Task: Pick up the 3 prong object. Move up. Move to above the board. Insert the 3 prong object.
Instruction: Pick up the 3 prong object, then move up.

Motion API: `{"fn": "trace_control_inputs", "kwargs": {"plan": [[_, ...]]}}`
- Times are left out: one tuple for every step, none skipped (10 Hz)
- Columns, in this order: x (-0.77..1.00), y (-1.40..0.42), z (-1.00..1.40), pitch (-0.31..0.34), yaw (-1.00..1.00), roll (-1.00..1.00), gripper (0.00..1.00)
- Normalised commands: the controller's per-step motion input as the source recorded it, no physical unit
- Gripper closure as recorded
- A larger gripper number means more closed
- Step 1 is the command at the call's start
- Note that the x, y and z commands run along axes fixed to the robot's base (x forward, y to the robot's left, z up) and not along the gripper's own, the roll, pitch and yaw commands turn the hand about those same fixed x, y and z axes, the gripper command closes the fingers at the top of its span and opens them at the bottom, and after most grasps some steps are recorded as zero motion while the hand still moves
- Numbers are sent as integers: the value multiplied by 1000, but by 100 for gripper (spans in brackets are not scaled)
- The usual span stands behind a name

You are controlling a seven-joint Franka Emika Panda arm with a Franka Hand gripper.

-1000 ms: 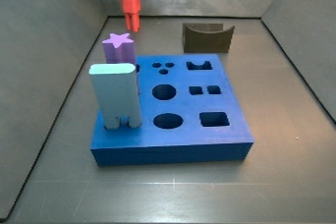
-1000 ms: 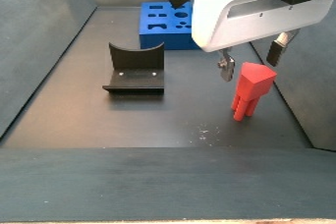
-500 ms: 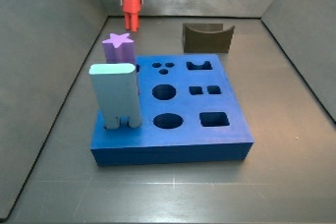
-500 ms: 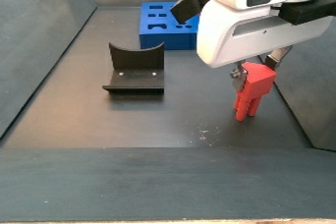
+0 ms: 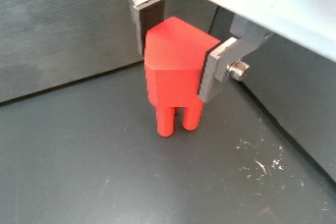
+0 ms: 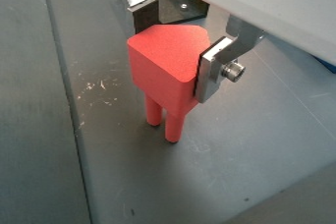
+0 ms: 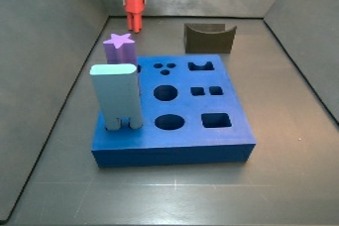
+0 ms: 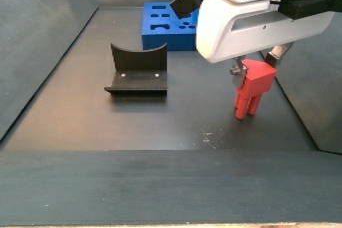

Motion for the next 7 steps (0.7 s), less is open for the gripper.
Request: {"fn": "trace_control_inputs", "kwargs": {"plan": [[0,0,0,0,0,0,100],[0,0,0,0,0,0,100],[0,0,0,0,0,0,100],[0,0,0,0,0,0,100],[0,0,833,0,0,0,100],[37,14,827,-5,-5,0,100],[19,2,686,16,-4,-15,100]]}}
